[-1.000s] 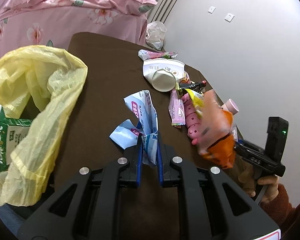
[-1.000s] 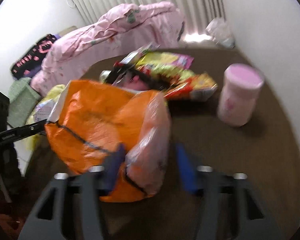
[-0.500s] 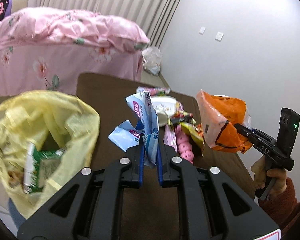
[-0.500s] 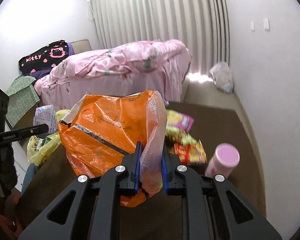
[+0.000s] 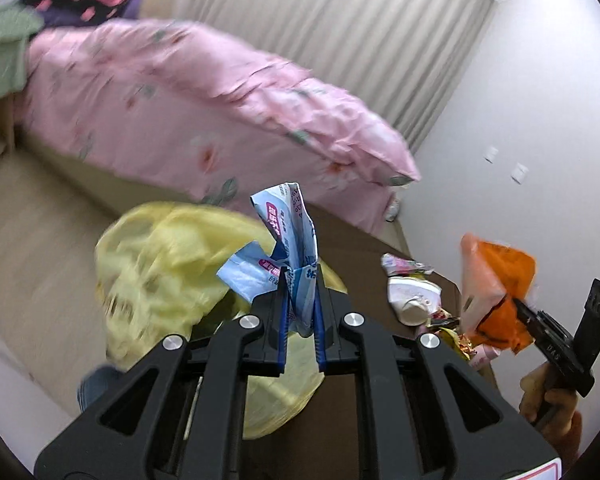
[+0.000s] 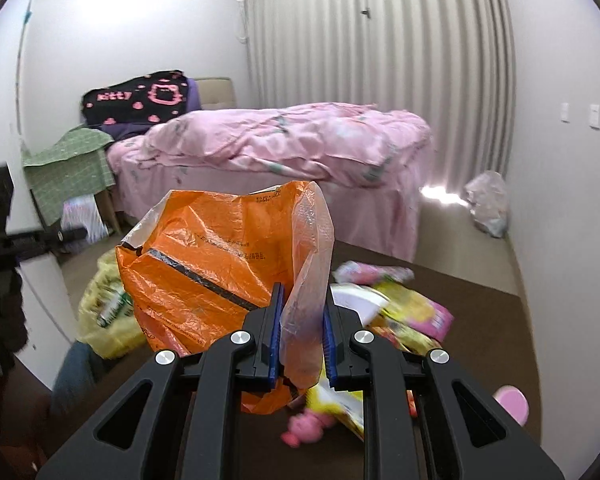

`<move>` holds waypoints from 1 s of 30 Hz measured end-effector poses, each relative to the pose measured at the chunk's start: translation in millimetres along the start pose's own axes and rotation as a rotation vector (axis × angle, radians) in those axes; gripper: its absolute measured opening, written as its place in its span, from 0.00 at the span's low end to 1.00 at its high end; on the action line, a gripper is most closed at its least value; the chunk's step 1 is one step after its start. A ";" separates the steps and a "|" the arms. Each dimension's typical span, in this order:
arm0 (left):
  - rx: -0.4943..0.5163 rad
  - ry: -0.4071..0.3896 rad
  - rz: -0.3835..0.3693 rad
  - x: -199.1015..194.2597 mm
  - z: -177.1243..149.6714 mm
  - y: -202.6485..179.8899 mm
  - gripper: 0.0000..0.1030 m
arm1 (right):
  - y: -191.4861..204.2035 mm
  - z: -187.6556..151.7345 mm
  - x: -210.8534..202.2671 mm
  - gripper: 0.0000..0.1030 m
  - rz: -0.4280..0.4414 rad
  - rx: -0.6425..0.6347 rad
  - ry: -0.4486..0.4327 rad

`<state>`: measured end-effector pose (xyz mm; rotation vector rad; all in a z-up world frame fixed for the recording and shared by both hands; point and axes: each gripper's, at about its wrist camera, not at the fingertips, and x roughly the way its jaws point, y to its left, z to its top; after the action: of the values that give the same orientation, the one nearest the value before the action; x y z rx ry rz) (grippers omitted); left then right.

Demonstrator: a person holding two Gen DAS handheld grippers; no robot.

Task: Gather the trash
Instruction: 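Carry both items over the yellow bag and open both tools to drop them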

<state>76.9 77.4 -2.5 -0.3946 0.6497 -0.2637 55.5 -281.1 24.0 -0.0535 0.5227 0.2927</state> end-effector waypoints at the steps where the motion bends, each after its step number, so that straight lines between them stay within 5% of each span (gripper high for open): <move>1: -0.016 0.028 -0.005 3.2 -6.1 5.5 0.09 | 4.1 3.7 3.7 0.16 0.009 -0.011 0.000; 6: -0.019 0.215 0.049 48.2 -38.2 22.6 0.09 | 29.8 25.4 33.0 0.16 0.080 -0.064 0.010; 12: 0.024 0.253 0.230 101.2 -48.2 39.4 0.09 | 59.2 44.3 72.2 0.16 0.150 -0.106 0.057; 20: -0.049 0.151 0.194 62.3 -36.2 48.1 0.09 | 108.4 43.7 165.7 0.16 0.312 -0.136 0.218; 26: -0.006 -0.113 0.196 -3.7 -8.6 28.3 0.09 | 139.9 15.8 217.2 0.16 0.359 -0.183 0.367; 30: -0.027 -0.058 0.144 23.1 4.3 29.8 0.09 | 152.5 -0.4 234.5 0.16 0.385 -0.191 0.449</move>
<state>100.7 96.9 -24.6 -0.3778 0.6217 -0.1062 205.0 -73.8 -89.8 -0.2086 0.9514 0.7156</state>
